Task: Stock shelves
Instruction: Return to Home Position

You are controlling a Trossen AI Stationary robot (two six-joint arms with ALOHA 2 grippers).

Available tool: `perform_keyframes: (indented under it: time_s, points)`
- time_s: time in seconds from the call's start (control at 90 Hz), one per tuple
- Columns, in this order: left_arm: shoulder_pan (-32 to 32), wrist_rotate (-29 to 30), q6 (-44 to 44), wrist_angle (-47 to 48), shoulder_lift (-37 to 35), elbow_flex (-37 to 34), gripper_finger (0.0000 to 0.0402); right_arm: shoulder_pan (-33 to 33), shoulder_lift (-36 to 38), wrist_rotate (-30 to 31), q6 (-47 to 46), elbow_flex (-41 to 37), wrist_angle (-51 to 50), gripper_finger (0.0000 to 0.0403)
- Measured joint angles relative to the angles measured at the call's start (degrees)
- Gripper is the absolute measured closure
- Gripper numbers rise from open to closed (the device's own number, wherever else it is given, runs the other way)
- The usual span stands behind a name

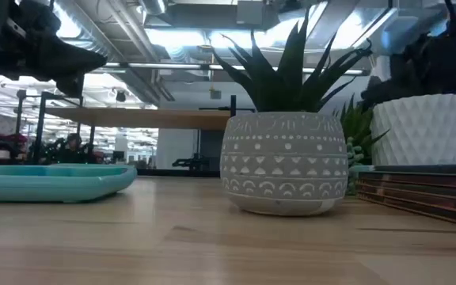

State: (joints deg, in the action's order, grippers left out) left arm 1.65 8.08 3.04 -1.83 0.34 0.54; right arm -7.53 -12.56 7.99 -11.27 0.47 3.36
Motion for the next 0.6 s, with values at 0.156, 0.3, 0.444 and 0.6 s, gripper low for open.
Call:
perform_keyframes:
  time_s: [0.156,0.3,0.444,0.6]
  points:
    - [0.0,0.0,-0.1,0.0,0.0,0.0,0.0401,0.0,0.0,0.9,6.4,0.0,-0.6,0.0217]
    - [0.0,0.0,-0.1,0.0,0.0,0.0,0.0401,0.0,0.0,1.0,8.8,0.0,-0.6,0.0217]
    - [0.0,0.0,-0.1,0.0,0.0,0.0,0.0401,0.0,0.0,1.0,8.7,0.0,-0.6,0.0217]
    - [0.0,0.0,-0.1,0.0,0.0,0.0,0.0402,0.0,0.0,1.0,8.7,0.0,-0.6,0.0217]
